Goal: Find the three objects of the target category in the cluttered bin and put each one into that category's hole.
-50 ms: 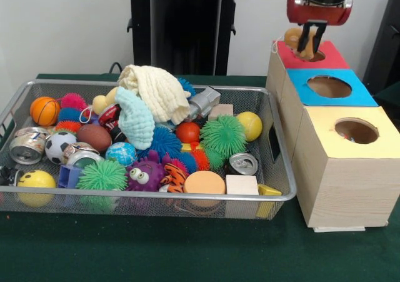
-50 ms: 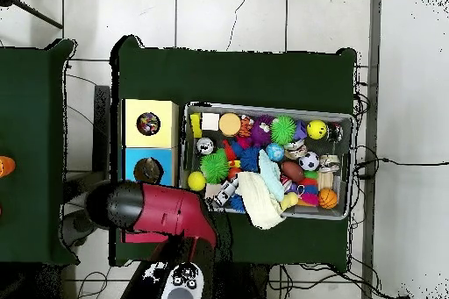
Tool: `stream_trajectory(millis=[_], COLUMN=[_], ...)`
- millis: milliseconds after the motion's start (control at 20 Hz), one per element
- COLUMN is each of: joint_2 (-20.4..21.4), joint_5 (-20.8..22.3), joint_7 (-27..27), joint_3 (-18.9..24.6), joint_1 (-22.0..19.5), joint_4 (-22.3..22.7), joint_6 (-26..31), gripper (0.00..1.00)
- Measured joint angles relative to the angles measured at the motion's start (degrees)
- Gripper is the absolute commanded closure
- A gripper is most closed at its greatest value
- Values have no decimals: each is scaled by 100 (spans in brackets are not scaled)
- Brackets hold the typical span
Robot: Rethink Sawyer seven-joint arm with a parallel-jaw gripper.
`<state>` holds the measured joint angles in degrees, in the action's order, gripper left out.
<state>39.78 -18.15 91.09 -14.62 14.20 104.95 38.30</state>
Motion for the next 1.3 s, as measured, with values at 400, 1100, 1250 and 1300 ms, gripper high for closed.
stream_trajectory(millis=[400, 1100, 1250, 1300], joint_2=[-212, -249, -235, -233], joint_5=[-18, -338, -420, -438], joint_7=[0, 341, 488, 500], joint_3=[31, -70, -59, -56], joint_1=[-52, 739, 843, 836], joint_4=[30, 64, 133, 155], joint_6=[-359, -451, -475, -498], gripper=[100, 100, 100, 100])
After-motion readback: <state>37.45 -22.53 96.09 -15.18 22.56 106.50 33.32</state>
